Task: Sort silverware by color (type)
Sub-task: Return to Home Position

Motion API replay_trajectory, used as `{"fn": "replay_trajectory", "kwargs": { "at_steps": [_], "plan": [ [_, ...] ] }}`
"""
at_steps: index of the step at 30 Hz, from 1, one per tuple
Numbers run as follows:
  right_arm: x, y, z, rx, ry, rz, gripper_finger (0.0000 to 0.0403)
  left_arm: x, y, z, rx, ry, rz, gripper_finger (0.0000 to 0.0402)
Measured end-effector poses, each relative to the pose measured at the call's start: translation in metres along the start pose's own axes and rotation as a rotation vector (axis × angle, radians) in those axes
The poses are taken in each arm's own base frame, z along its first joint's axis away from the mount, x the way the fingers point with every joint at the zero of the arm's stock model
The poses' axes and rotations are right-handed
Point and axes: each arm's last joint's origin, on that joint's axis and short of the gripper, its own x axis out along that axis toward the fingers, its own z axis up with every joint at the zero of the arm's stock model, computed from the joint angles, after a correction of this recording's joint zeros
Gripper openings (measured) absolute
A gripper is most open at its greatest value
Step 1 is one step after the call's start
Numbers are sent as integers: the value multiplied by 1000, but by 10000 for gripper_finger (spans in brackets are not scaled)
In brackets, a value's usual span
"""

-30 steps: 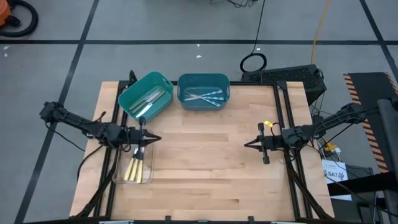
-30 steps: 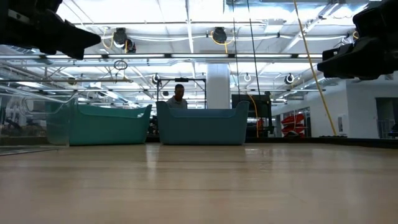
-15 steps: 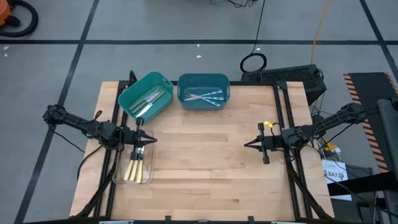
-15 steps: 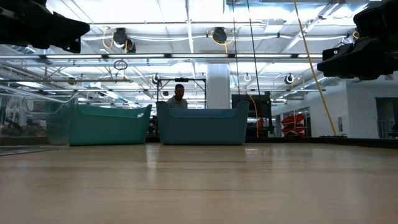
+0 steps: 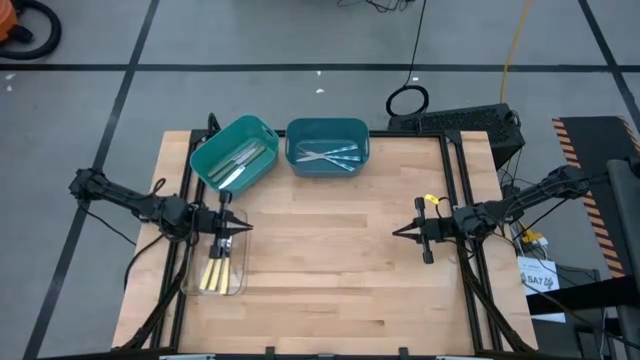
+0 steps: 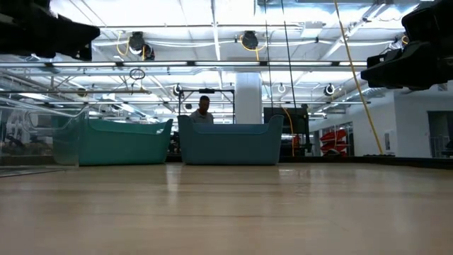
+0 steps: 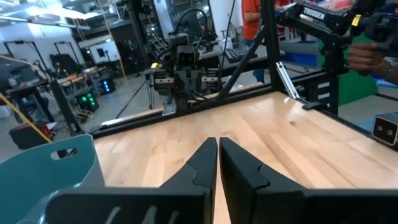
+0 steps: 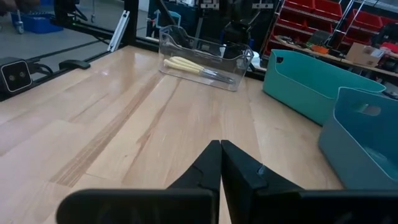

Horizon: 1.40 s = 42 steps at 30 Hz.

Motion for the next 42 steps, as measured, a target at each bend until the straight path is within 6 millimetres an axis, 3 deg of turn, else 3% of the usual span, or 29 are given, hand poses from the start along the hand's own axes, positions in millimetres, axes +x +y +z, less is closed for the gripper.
{"fn": "replay_trajectory", "kwargs": {
  "at_steps": [4,17,28,33,42],
  "plan": [
    [0,0,0,0,0,0,6,-1,-4,-17,-9,-28,11,26],
    [-1,-1,-1,-12,17,-48,6,-7,2,-28,-49,88,104,26],
    [-8,-10,3,-50,-26,-147,6,-22,7,-20,-26,11,148,26],
    [-10,-10,5,-55,-78,-15,5,-22,8,-20,-20,14,156,26],
    [-15,-24,4,-79,-92,-68,1,-22,7,-20,-47,13,156,26]
  ]
}}
